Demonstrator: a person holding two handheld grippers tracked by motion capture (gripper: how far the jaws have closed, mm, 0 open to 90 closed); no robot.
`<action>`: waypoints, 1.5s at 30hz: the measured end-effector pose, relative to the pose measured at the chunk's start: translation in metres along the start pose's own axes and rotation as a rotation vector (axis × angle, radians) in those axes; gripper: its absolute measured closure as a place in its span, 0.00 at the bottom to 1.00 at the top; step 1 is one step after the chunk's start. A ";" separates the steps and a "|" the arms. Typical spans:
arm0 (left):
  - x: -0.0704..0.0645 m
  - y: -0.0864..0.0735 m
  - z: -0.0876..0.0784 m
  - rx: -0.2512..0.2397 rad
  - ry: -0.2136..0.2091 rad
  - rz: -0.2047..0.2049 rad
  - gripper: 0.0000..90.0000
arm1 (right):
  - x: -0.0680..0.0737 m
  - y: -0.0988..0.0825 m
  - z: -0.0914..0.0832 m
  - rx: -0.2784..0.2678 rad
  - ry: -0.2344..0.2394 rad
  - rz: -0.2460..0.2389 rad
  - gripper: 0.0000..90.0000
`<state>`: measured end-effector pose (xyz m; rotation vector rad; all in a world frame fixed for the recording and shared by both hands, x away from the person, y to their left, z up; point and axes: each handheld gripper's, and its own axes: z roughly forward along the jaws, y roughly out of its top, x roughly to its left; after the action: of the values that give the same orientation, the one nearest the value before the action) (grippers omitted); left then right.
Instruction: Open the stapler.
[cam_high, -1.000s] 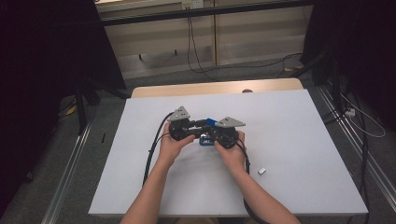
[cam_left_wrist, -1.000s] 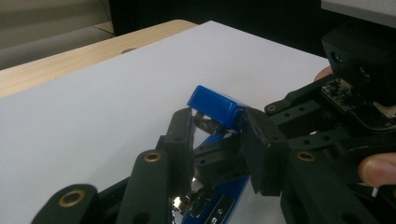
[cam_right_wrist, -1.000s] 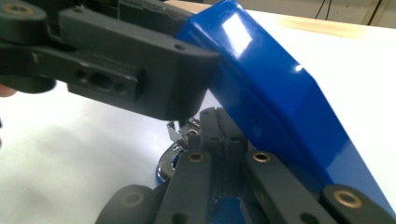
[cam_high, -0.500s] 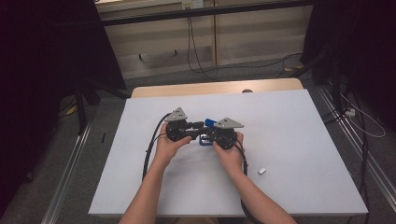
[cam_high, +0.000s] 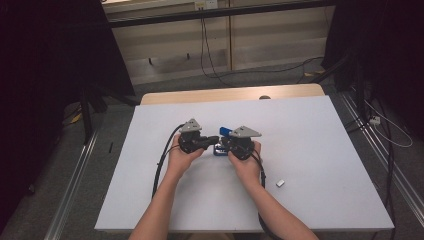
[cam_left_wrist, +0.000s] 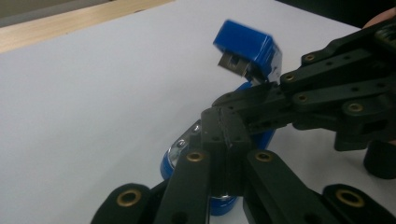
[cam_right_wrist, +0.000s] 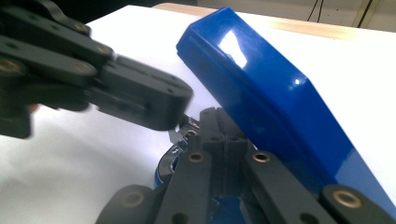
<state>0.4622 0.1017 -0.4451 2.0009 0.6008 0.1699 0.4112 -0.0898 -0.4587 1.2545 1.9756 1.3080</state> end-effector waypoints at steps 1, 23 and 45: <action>0.000 -0.001 0.001 -0.011 -0.002 -0.011 1.00 | 0.000 0.000 0.000 -0.002 -0.001 0.001 1.00; 0.000 -0.011 0.007 -0.003 0.034 -0.036 1.00 | 0.004 0.018 -0.021 -0.037 -0.109 -0.064 1.00; -0.001 -0.010 0.006 0.008 0.044 -0.012 1.00 | -0.036 0.013 -0.053 -0.008 -0.230 -0.052 1.00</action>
<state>0.4597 0.1003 -0.4568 2.0052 0.6420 0.2046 0.3939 -0.1443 -0.4274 1.2787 1.8266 1.0923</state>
